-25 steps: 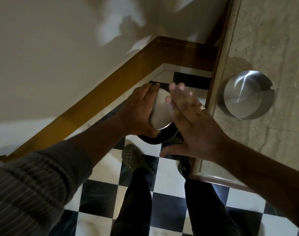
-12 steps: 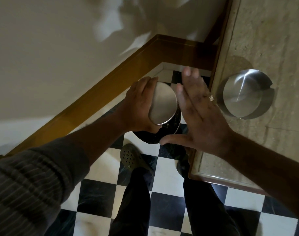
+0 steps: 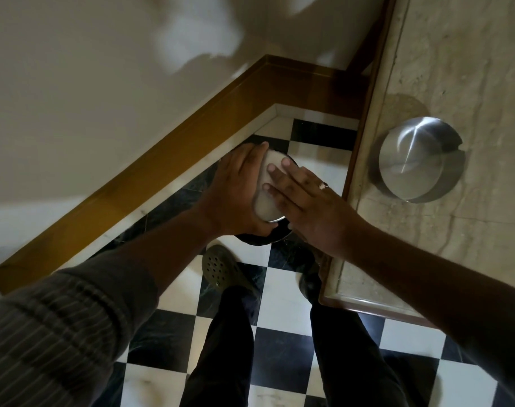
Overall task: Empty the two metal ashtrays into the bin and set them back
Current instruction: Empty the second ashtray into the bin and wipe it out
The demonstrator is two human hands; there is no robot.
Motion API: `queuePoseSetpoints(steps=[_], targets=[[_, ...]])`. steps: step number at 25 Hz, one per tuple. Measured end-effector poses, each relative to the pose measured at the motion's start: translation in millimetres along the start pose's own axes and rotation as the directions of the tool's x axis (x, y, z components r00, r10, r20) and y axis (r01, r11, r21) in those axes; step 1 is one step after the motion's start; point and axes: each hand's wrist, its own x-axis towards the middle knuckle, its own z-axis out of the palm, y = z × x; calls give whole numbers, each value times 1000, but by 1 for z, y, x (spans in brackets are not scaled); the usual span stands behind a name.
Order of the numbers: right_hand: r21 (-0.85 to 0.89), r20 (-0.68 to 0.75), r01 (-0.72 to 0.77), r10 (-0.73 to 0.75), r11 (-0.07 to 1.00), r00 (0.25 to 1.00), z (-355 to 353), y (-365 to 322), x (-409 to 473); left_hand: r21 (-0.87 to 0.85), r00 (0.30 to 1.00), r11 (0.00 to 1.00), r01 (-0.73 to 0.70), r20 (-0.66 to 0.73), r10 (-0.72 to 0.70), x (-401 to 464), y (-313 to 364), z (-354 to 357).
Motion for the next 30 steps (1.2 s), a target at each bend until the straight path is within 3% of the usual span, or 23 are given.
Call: queuePoseSetpoints(steps=[2,3,5,7,9,13,16,18,21,24,30], targets=[[186,-45,-40,49,982,998,0,6,-4,-32,998,999,-35,55,37,0,-6,-3],[308,-31,-81,95,948,995,-3,8,-5,-83,995,996,14,101,-6,-1,-6,-8],[540,41,-184,193,821,980,-6,9,-10,-275,949,927,254,258,-183,-2,-7,-19],[735,76,-288,348,613,934,-6,3,-10,-494,840,693,525,429,-331,-2,-9,-28],[839,165,-388,500,381,850,-11,-3,-6,-618,741,412,670,527,-415,-3,-6,-35],[845,293,-499,613,193,733,-20,-12,3,-696,612,58,716,587,-530,-7,8,-35],[826,315,-549,705,126,636,-18,-17,9,-752,584,-100,651,581,-566,-8,16,-32],[772,301,-615,763,157,572,-13,-19,15,-768,583,-146,624,581,-568,-5,23,-34],[689,272,-693,811,211,518,-13,-19,20,-759,575,-104,642,567,-590,-2,35,-40],[682,261,-693,806,235,531,-27,-10,16,-747,557,-66,661,548,-624,4,53,-56],[748,103,-599,842,285,529,-80,24,-10,-814,600,10,581,421,-680,31,111,-95]])
